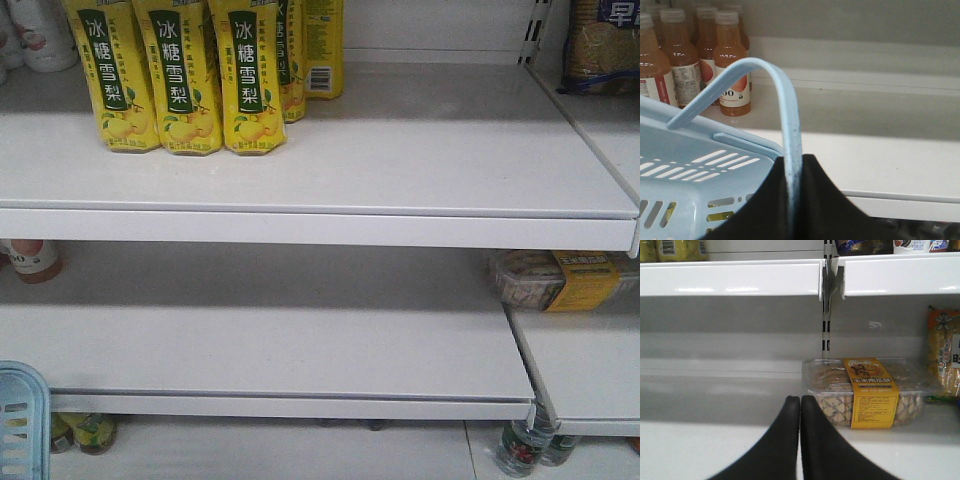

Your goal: Place coke in basket with both arms

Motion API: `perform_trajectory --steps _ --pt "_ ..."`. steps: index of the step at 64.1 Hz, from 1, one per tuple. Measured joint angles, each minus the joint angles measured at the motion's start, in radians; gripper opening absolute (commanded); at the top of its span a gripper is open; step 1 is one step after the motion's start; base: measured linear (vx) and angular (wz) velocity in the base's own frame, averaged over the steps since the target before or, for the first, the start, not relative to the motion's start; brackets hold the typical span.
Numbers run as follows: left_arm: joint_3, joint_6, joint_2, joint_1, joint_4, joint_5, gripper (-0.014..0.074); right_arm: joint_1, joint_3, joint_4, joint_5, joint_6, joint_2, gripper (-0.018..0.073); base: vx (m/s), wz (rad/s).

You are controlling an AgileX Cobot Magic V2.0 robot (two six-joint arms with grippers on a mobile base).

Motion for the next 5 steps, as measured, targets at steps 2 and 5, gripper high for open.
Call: perform_trajectory --steps 2,5 --pt "0.0 0.0 0.0 0.0 0.0 0.0 -0.0006 0.0 0.0 0.0 0.001 0.0 0.0 -0.001 0.0 0.0" --pt "0.0 0.0 0.0 0.0 0.0 0.0 -0.0006 0.0 0.0 0.0 0.001 0.0 0.0 -0.001 0.0 0.0"
